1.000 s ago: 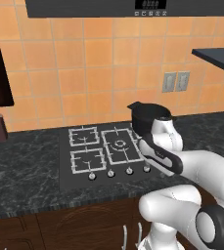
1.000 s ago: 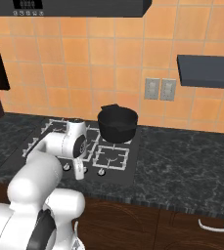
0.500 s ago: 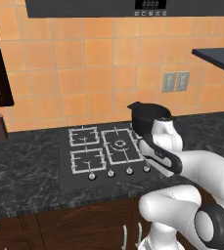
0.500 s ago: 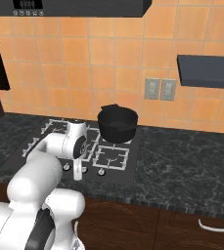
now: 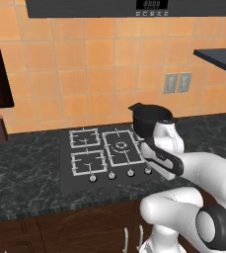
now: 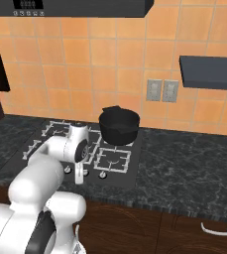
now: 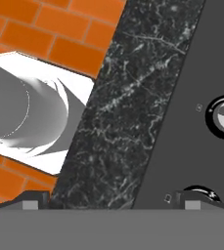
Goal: Turn off the rear right burner of the stove.
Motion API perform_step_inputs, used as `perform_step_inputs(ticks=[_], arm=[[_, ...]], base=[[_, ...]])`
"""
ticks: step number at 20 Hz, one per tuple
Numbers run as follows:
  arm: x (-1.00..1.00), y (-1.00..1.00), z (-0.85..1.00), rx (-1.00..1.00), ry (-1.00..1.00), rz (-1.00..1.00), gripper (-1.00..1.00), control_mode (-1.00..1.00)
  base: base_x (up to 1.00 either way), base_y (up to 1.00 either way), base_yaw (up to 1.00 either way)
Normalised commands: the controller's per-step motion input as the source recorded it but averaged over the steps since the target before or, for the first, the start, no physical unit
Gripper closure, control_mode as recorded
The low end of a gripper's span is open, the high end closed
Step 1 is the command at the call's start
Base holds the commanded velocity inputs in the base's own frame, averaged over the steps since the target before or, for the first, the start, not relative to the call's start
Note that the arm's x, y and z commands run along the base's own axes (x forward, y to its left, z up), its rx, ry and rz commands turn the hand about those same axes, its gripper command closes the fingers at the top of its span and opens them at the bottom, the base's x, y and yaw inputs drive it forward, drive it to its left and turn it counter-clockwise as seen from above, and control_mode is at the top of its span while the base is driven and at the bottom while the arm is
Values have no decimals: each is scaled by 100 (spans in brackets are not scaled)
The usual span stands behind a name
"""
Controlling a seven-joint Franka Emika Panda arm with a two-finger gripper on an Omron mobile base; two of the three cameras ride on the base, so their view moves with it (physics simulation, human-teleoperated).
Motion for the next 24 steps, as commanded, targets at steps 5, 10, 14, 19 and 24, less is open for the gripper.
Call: perform_step_inputs(ticks=[5, 10, 14, 19, 24], arm=[[9, 1, -19, 0, 3, 0, -100, -100], [6, -6, 10, 7, 0, 0, -100, -100], [12, -7, 22, 6, 1, 0, -100, -100], [31, 10, -4, 0, 3, 0, -100, -100], [25, 13, -7, 0, 4, 0, -100, -100]], base=[[0, 0, 0], [0, 0, 0], [0, 0, 0], [0, 0, 0], [0, 0, 0]])
